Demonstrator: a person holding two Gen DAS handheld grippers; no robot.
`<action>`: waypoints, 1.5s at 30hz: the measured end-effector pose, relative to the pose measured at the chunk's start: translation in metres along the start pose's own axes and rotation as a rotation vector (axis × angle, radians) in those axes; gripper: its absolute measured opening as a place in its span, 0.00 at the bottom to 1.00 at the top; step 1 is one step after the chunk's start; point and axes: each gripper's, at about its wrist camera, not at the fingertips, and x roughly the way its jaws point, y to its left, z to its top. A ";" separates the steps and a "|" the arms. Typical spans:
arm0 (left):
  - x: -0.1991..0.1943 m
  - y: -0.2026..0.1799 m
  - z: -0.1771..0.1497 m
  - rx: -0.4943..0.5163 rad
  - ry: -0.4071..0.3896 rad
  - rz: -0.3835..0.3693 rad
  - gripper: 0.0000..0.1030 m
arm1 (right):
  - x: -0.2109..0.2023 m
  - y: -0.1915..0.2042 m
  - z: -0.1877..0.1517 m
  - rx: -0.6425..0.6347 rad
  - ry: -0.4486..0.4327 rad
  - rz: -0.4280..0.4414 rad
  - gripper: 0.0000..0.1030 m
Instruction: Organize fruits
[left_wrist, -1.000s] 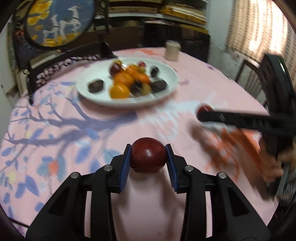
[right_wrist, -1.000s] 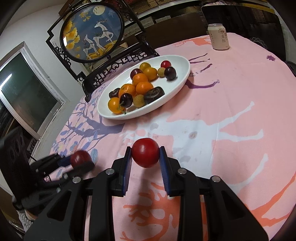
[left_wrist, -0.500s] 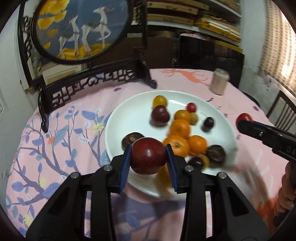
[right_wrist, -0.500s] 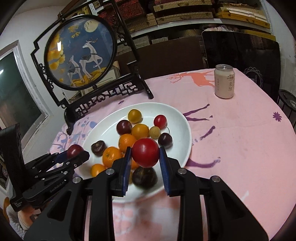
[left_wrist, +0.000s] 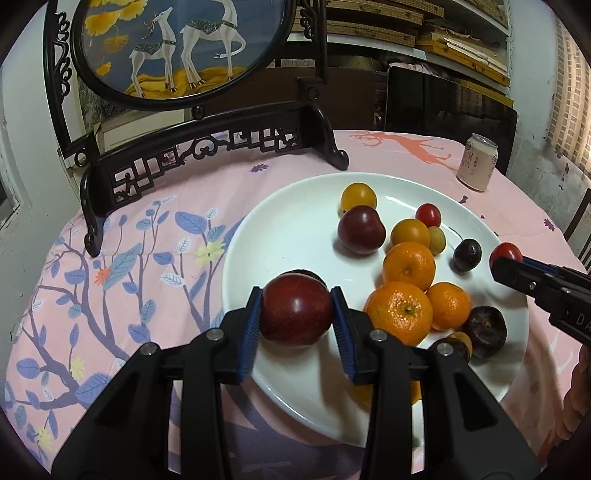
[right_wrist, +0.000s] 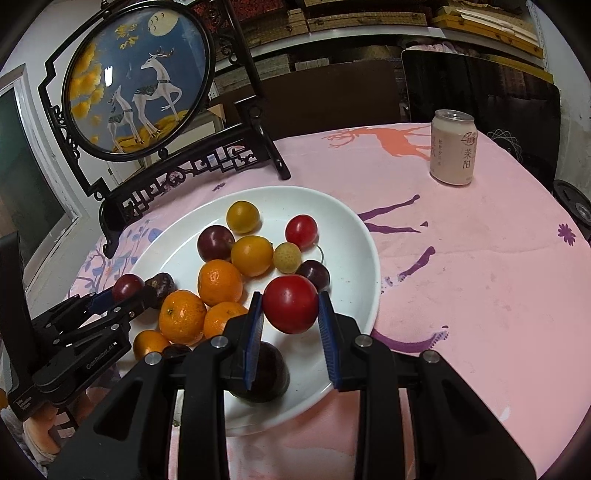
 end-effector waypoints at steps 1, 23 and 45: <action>0.000 0.000 0.000 0.003 -0.001 0.003 0.37 | 0.000 0.000 -0.001 -0.002 0.000 -0.002 0.29; -0.014 -0.008 -0.002 0.037 -0.056 0.035 0.69 | -0.022 0.013 -0.002 -0.047 -0.080 -0.017 0.45; -0.082 -0.016 -0.047 0.012 -0.116 0.037 0.91 | -0.087 0.029 -0.055 -0.092 -0.184 -0.029 0.66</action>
